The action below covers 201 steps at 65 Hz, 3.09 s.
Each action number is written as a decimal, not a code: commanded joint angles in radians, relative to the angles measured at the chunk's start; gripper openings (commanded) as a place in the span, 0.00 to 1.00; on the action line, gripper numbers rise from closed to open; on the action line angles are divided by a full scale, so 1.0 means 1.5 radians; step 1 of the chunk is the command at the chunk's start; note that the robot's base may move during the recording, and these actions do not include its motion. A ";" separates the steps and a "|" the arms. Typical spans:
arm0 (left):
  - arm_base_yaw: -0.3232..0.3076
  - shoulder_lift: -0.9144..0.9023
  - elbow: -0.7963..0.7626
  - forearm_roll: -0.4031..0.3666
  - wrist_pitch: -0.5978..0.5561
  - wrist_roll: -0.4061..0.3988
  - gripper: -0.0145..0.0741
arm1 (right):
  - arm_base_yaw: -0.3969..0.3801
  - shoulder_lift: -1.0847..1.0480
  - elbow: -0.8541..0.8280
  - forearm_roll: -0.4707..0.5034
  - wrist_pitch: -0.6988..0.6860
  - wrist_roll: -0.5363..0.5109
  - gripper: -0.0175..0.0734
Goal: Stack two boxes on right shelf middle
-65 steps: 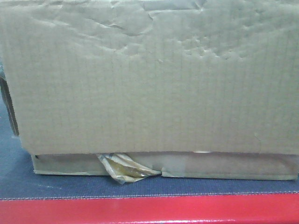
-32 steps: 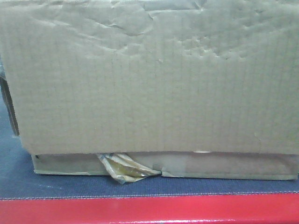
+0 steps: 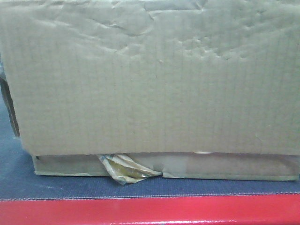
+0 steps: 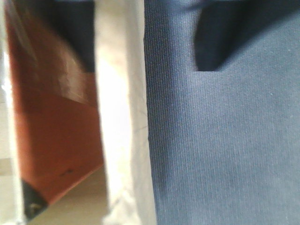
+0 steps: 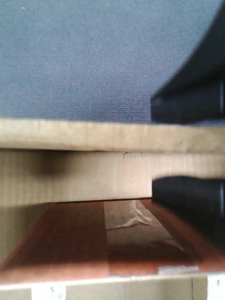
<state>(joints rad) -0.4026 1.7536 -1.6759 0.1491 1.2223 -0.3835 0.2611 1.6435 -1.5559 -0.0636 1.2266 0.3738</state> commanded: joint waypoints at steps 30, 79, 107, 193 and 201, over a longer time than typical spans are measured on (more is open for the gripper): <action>-0.002 -0.033 -0.003 0.032 -0.001 -0.080 0.04 | 0.043 -0.035 -0.005 -0.127 -0.004 0.042 0.02; -0.015 -0.188 -0.112 0.251 -0.078 -0.130 0.04 | 0.079 -0.095 -0.157 -0.200 -0.220 0.051 0.02; -0.015 -0.188 -0.115 0.270 -0.146 -0.129 0.04 | 0.079 -0.097 -0.178 -0.217 -0.256 0.051 0.02; -0.015 -0.188 -0.115 0.286 -0.181 -0.129 0.04 | 0.079 -0.102 -0.204 -0.217 -0.265 0.051 0.02; -0.015 -0.188 -0.115 0.286 -0.181 -0.129 0.04 | 0.079 -0.102 -0.204 -0.217 -0.265 0.051 0.02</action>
<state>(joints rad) -0.4259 1.4903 -1.8333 0.5380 0.9810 -0.5765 0.3867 1.5185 -1.8421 -0.3569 0.8852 0.4537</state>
